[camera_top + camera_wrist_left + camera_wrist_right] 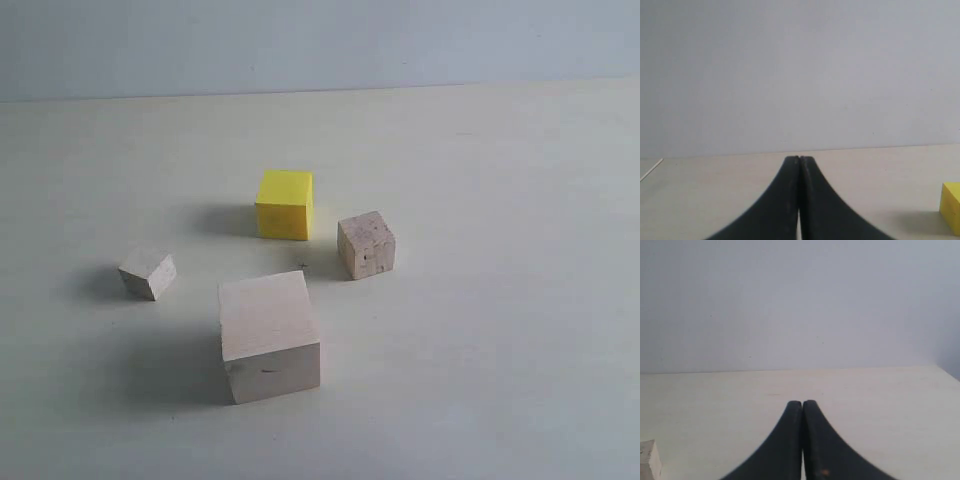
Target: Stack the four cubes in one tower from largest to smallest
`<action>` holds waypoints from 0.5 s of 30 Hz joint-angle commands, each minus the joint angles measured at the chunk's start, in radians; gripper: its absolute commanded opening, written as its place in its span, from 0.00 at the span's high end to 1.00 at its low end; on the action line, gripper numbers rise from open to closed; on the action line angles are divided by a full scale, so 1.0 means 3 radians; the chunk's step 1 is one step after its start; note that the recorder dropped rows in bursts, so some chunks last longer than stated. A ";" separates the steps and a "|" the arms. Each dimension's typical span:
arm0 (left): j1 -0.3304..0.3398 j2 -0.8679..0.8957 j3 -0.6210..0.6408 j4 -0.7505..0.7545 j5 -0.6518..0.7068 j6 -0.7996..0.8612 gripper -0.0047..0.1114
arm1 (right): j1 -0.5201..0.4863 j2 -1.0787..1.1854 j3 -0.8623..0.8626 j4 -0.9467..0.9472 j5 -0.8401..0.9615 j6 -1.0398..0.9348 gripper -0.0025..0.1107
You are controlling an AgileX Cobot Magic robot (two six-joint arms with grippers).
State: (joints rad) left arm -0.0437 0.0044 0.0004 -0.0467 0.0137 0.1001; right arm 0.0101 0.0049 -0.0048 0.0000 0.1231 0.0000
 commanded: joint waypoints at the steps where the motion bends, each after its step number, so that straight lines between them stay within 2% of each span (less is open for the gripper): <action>1: -0.0023 -0.0015 -0.0001 -0.0003 -0.0046 0.0000 0.96 | 0.0006 -0.0016 0.0016 0.0000 -0.0089 0.0000 0.98; 5: -0.0023 -0.0015 -0.0001 -0.0042 -0.0194 -0.0138 0.96 | 0.0006 -0.0016 0.0016 0.0000 -0.0447 0.0000 0.98; 8: -0.0023 -0.0015 -0.0001 -0.0077 -0.0230 -0.0587 0.96 | 0.0006 -0.0016 0.0016 0.0000 -0.1125 0.0000 0.98; 11: -0.0023 -0.0015 -0.0028 -0.0077 -0.0139 -0.0623 0.96 | 0.0006 -0.0016 0.0016 0.0029 -0.1636 0.0103 0.98; 15: -0.0023 -0.0015 -0.0265 -0.0077 -0.0128 -0.0638 0.96 | 0.0006 -0.0016 -0.0206 0.0075 -0.1448 0.0411 0.98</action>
State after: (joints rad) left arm -0.0437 0.0044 -0.0271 -0.0615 -0.0205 -0.0751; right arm 0.0101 0.0049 -0.0204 0.0183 -0.3145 0.0708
